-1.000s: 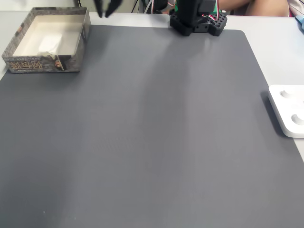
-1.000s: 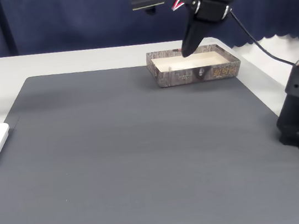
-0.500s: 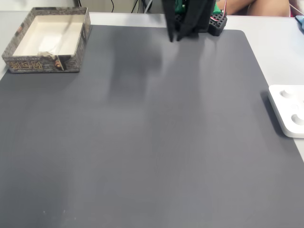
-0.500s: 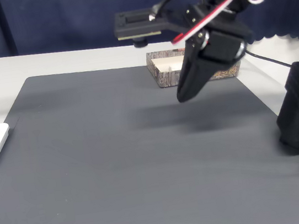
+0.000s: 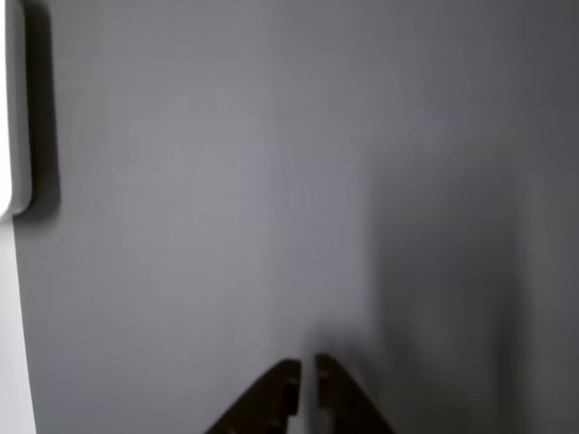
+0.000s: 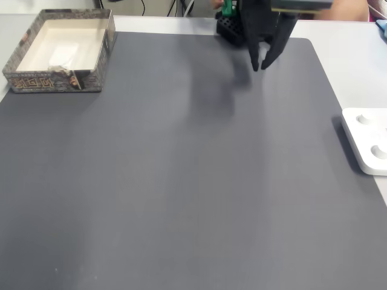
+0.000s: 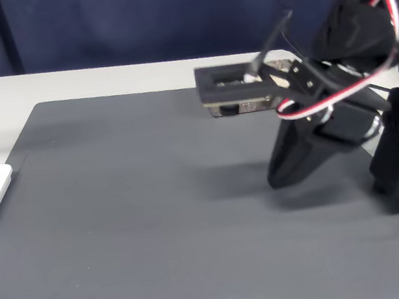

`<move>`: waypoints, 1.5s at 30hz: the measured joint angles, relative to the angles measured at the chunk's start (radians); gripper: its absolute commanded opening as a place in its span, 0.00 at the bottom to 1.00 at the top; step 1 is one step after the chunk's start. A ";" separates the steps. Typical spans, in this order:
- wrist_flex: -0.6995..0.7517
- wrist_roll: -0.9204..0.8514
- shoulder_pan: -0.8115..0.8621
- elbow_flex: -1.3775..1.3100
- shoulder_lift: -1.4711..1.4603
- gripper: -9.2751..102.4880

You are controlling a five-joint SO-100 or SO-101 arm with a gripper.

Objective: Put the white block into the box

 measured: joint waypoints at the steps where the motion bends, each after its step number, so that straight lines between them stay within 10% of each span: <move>1: 0.000 -0.011 -0.003 0.025 0.040 0.07; 45: 0.144 -0.028 -0.025 0.285 0.518 0.07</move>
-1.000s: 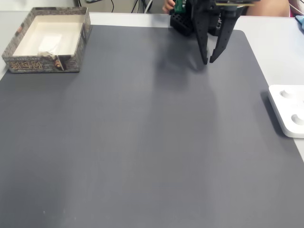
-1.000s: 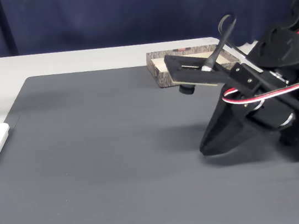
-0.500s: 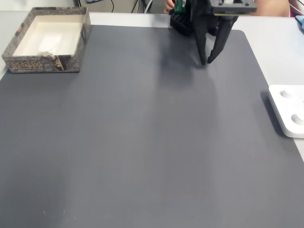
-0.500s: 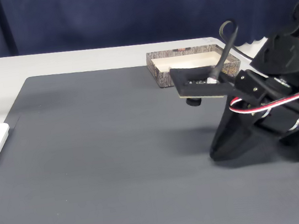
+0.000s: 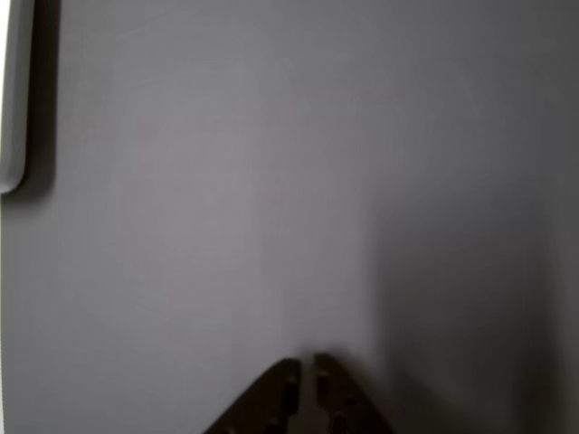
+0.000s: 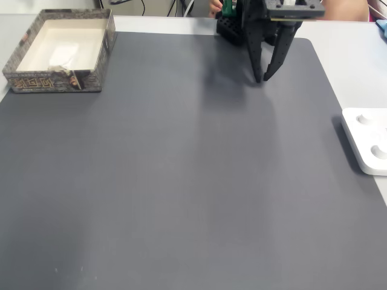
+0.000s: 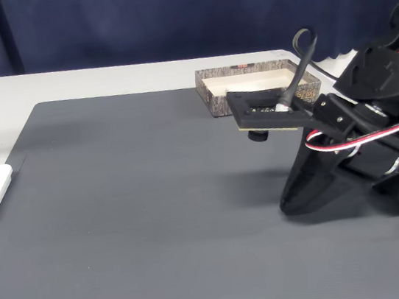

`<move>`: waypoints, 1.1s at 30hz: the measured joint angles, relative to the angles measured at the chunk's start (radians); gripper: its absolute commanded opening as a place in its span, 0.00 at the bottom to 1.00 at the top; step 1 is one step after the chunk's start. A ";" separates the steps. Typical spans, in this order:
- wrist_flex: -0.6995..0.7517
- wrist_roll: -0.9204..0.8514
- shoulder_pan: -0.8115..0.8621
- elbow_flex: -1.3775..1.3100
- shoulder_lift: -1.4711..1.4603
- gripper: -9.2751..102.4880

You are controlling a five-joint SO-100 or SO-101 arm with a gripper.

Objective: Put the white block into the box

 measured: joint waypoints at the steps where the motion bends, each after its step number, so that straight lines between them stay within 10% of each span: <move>1: 0.000 0.000 0.000 0.000 0.000 0.07; 33: 0.000 0.000 -0.103 0.000 0.000 0.07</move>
